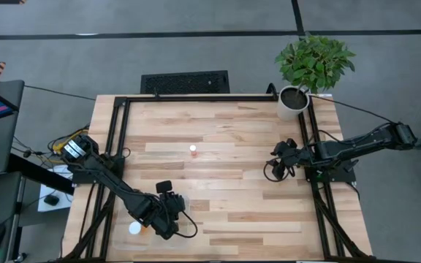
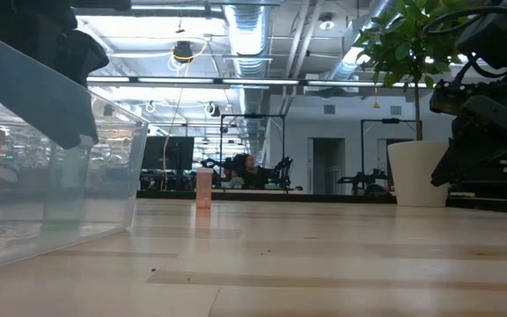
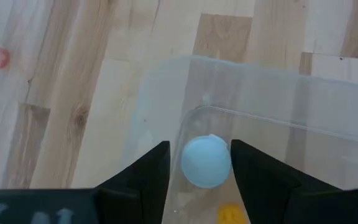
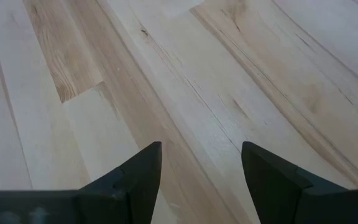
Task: Pick and place medicine bottles into bin by pill shape (circle, oval)
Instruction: Put the blue pill bottle into the right transparent bin, then put the red pill bottle into the right transparent bin
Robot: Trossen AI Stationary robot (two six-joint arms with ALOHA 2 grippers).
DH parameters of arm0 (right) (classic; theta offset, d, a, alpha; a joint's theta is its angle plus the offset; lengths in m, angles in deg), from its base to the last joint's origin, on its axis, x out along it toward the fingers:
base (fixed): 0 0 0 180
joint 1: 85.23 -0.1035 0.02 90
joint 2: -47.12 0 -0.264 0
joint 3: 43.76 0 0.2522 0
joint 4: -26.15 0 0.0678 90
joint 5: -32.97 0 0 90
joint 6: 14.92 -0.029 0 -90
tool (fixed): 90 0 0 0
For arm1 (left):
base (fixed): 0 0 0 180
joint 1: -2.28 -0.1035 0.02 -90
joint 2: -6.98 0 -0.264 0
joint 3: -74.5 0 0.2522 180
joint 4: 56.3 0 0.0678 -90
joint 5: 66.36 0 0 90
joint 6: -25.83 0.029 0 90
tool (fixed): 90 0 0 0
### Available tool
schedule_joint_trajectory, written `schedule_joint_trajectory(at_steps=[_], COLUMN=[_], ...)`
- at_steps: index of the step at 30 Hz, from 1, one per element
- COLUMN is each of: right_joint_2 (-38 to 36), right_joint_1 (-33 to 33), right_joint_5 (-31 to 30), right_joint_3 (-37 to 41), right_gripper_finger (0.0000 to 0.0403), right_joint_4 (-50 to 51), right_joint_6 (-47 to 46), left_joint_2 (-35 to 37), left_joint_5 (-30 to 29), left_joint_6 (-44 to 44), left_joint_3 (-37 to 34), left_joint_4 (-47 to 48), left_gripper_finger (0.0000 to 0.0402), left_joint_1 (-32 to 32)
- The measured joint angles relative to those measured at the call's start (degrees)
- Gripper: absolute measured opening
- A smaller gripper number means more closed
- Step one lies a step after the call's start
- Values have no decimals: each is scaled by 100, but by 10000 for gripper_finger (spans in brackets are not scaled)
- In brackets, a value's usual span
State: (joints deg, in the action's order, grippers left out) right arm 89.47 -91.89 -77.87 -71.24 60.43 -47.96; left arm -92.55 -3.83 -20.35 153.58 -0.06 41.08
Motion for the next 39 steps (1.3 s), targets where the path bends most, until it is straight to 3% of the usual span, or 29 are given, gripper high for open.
schedule_joint_trajectory(at_steps=[19,29,35,39], right_joint_2=[0,0,0,0], right_joint_1=[0,0,0,0], right_joint_5=[0,11,19,29], right_joint_3=[0,0,0,0], right_gripper_finger=[234,234,234,234], right_joint_4=[2,2,2,2], right_joint_6=[35,48,48,46], left_joint_2=[4,11,13,13], left_joint_5=[0,-628,-814,-1270], left_joint_6=[577,900,1327,1445], left_joint_3=[669,1392,1792,2021], left_joint_4=[458,1113,1405,1966], left_gripper_finger=[165,166,207,248], left_joint_1=[-5,-10,-122,-269])
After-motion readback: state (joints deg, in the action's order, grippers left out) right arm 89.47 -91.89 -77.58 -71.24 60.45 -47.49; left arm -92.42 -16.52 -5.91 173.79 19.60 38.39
